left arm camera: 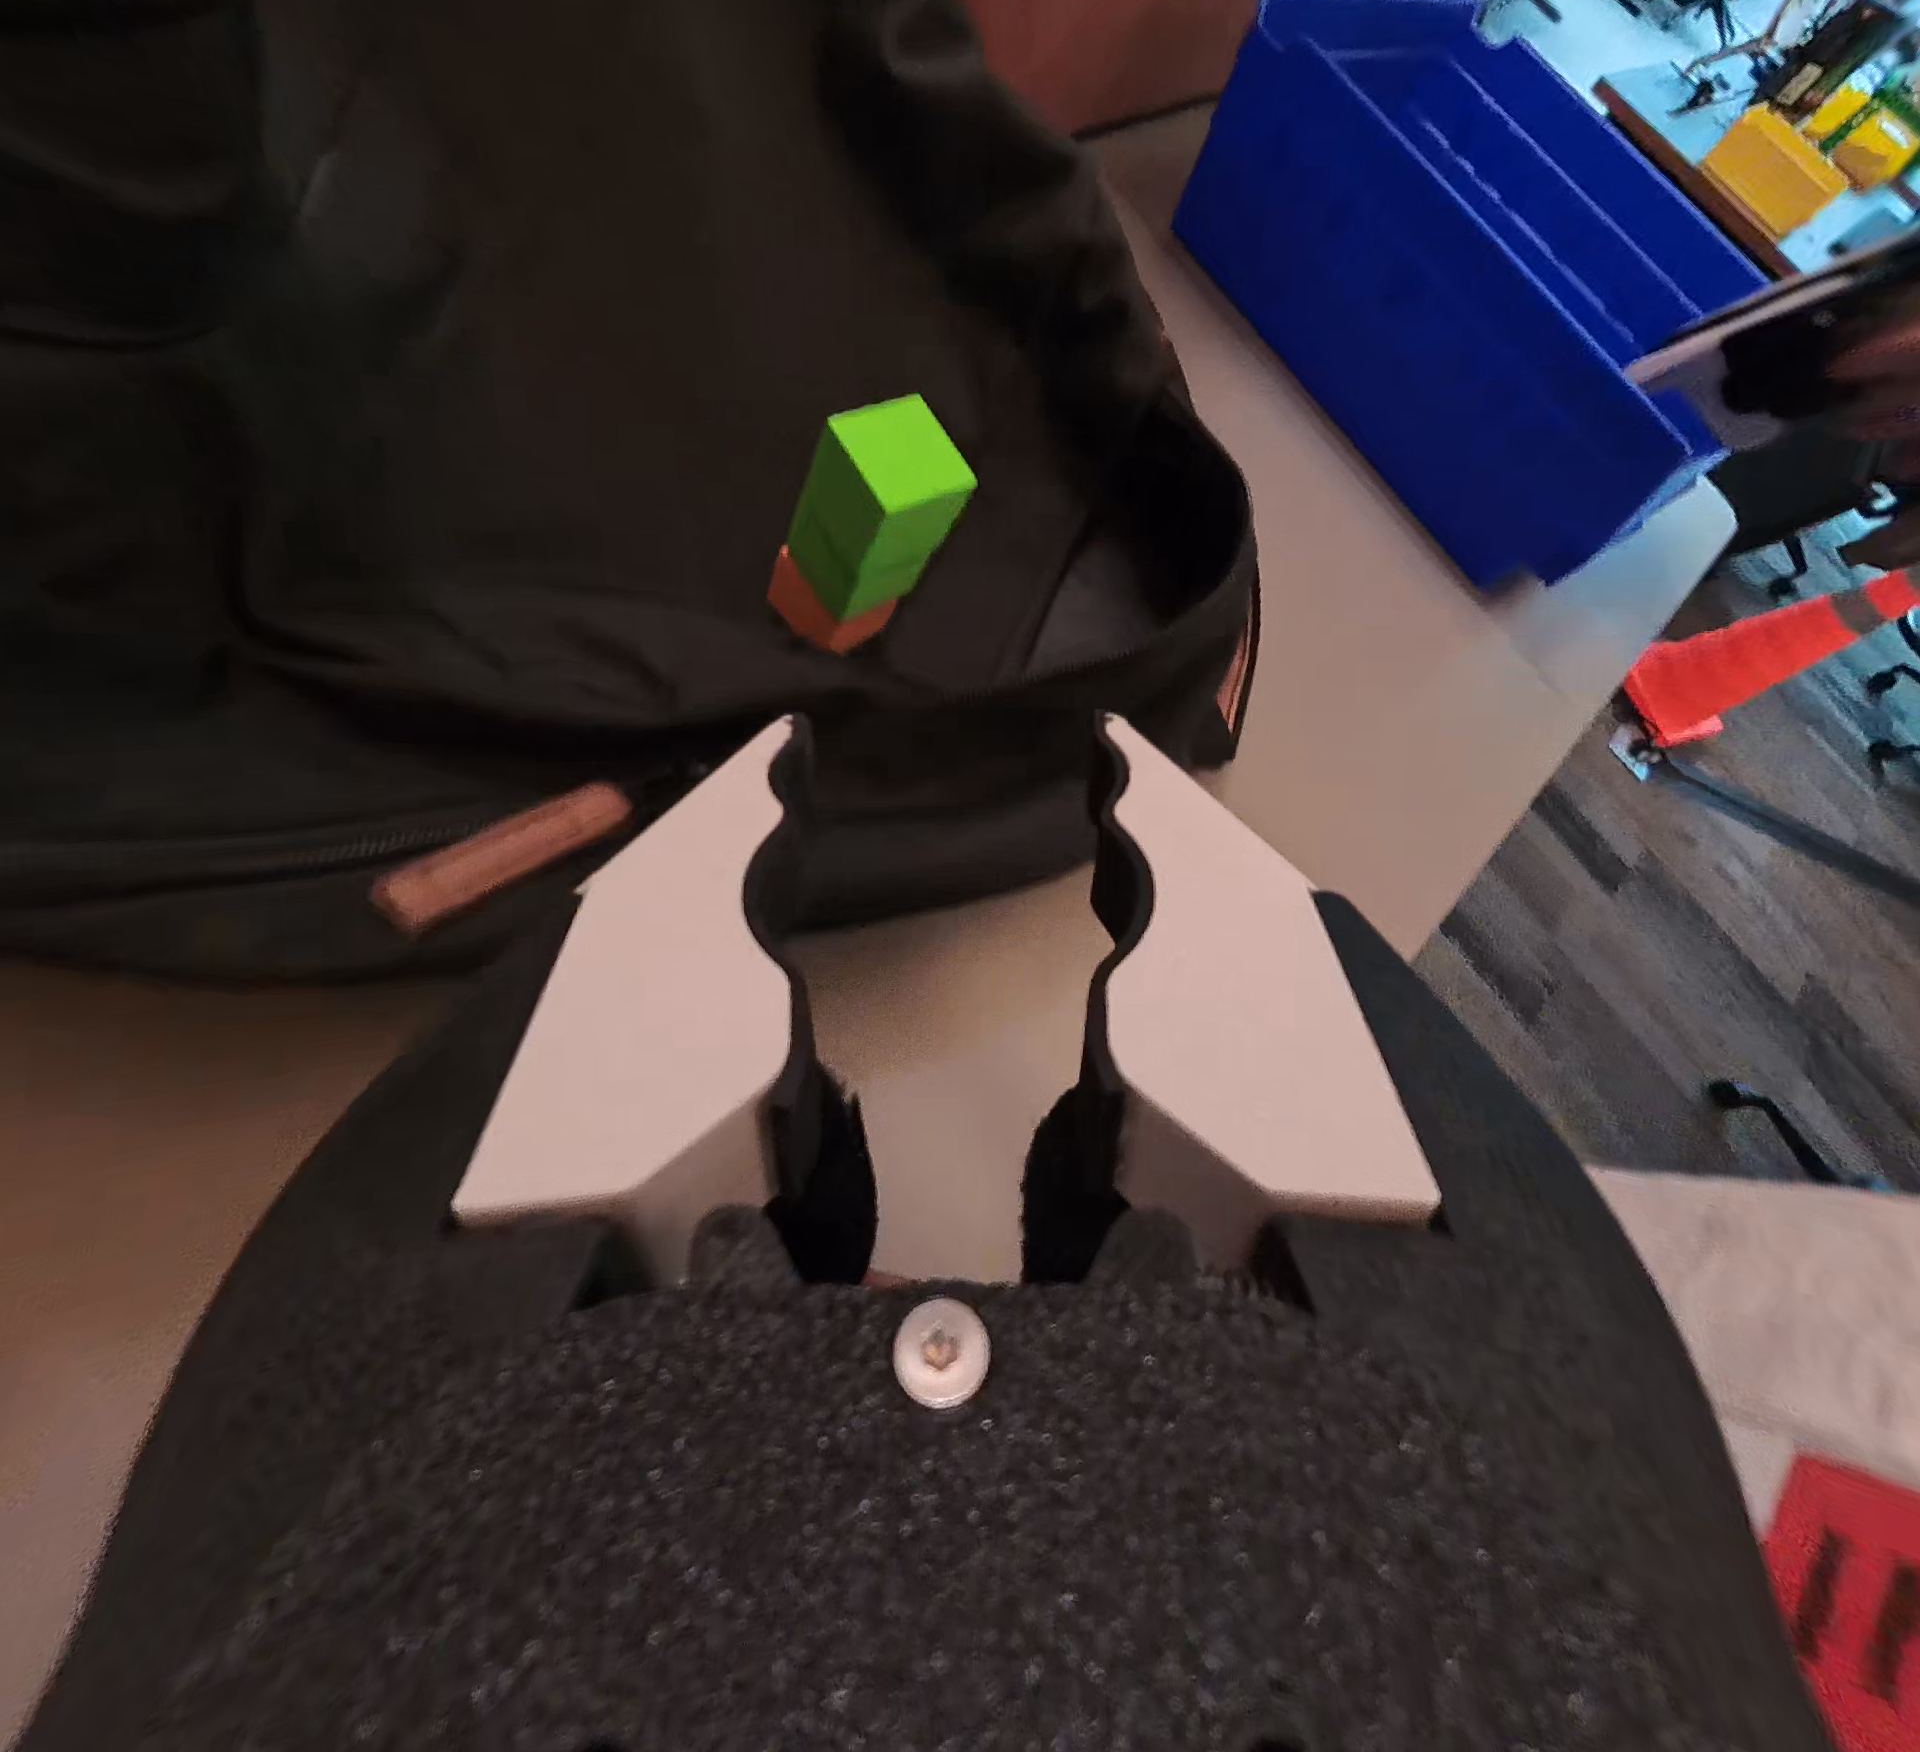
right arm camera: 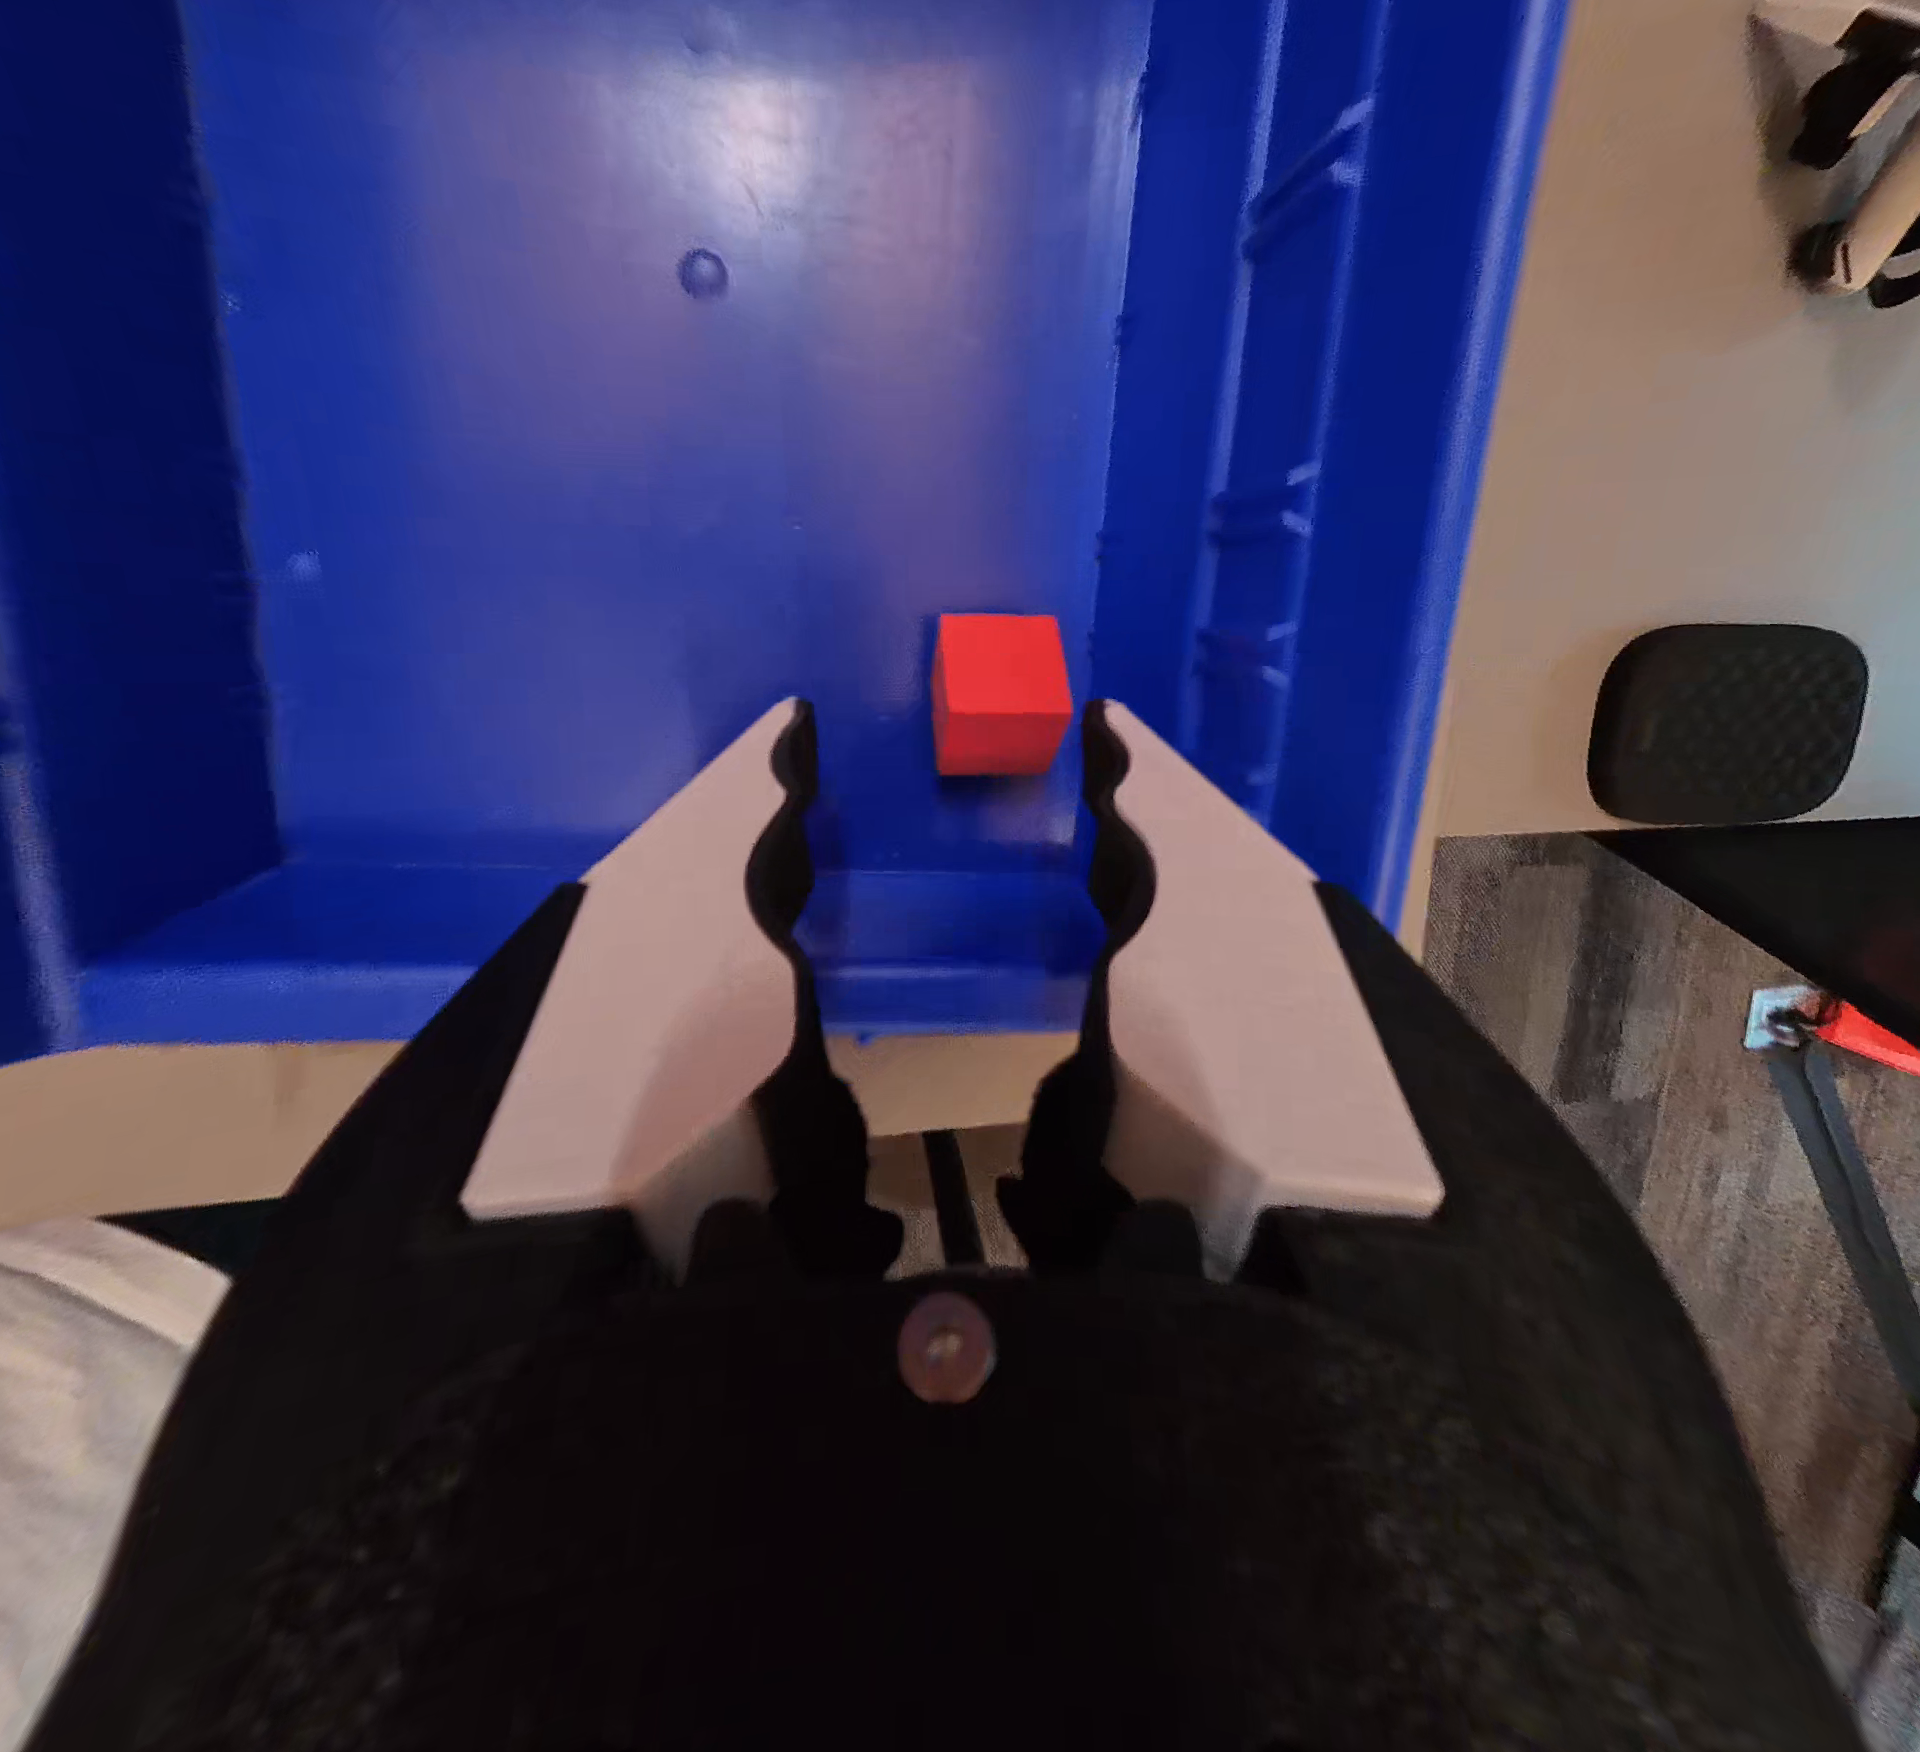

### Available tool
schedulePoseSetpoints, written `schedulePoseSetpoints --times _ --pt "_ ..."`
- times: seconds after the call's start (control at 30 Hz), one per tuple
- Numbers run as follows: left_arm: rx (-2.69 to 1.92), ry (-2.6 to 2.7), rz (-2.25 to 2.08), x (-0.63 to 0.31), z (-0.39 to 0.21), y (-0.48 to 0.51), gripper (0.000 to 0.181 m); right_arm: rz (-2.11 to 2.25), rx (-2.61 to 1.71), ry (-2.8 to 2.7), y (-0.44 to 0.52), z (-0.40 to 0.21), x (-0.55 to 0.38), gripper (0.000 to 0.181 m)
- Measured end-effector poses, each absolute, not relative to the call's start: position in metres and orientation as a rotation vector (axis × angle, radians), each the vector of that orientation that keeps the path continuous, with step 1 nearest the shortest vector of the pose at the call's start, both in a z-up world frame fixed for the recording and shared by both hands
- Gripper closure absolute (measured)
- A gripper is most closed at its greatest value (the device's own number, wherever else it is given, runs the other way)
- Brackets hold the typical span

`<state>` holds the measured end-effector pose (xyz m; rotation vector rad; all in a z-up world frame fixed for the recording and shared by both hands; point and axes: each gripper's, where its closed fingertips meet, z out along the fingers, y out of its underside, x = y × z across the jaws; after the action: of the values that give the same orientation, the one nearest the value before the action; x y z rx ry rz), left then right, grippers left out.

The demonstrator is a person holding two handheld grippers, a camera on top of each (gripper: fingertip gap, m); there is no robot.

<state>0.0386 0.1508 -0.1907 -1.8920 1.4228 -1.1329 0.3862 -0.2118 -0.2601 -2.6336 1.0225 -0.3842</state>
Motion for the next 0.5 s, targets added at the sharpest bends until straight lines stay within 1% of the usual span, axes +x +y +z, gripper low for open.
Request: schedulePoseSetpoints --times 0.1,0.2,0.27,0.4,0.43,0.47,0.5 --pt "-1.907 1.352 -1.070 0.064 -0.193 0.156 0.125 -0.381 -2.439 0.969 -0.182 -0.215 0.363 0.130" --pt "-1.895 1.297 -0.936 0.082 -0.201 0.165 0.125 -0.282 -2.126 0.818 -0.120 -0.160 0.319 0.130" --pt "-1.871 1.262 -0.867 0.092 -0.202 0.172 0.127 -0.172 -1.977 0.717 -0.080 -0.138 0.279 0.130" --pt "-1.863 1.250 -0.848 0.107 -0.202 0.172 0.128 0.099 -1.918 0.580 -0.019 -0.137 0.197 0.131" --pt "-1.862 1.251 -0.848 0.108 -0.202 0.172 0.131 0.145 -1.922 0.555 -0.008 -0.142 0.181 0.131" --pt "-1.859 1.271 -0.852 0.110 -0.204 0.170 0.146 0.171 -1.927 0.520 0.001 -0.146 0.168 0.131" --pt "-1.856 1.280 -0.856 0.110 -0.203 0.169 0.146 0.181 -1.933 0.471 0.010 -0.150 0.156 0.130"
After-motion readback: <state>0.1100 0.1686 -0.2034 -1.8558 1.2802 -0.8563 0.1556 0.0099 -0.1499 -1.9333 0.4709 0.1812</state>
